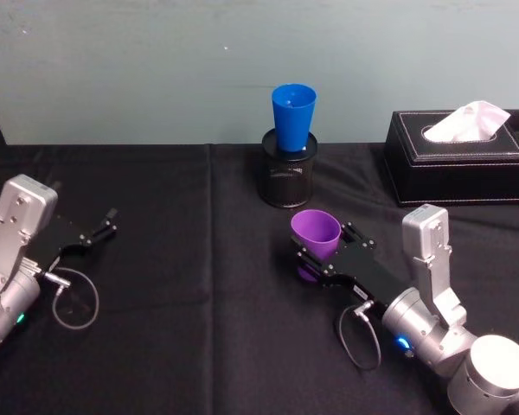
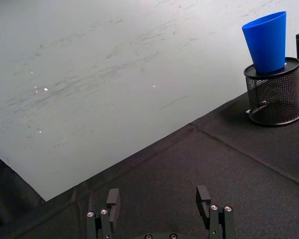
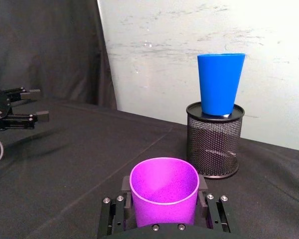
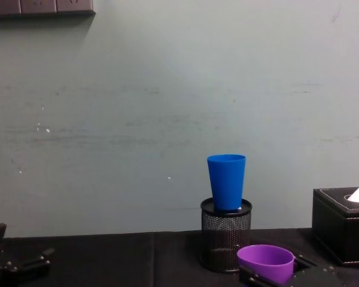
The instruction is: Pick up one cup with a gripper and tap it against the other cup.
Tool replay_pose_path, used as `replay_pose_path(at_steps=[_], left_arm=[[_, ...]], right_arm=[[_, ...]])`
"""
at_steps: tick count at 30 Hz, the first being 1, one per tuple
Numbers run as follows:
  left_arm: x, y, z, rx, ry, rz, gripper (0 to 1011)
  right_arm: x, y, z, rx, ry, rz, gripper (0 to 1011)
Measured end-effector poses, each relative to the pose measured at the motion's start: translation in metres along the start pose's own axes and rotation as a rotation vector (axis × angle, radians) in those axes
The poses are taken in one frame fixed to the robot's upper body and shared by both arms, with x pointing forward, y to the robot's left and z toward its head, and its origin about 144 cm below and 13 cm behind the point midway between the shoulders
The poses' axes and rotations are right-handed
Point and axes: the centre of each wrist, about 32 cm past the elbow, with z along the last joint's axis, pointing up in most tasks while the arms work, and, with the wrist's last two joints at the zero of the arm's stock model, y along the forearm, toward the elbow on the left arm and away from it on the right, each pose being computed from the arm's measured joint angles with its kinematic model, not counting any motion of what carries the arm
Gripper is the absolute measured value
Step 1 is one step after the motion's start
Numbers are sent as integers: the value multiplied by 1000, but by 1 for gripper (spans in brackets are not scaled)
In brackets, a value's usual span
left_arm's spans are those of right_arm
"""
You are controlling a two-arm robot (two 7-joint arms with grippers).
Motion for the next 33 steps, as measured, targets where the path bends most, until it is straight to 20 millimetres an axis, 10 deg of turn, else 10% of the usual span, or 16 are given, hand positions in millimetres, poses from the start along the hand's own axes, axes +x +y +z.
replay_pose_path(at_steps=[13,33], left_arm=[[0,0,0,0,0,0,1000],[0,0,0,0,0,0,1000]], right_arm=[[-1,-1,3,-4,6,-23,1003],[11,-30,50,65,-25,-226,1003]])
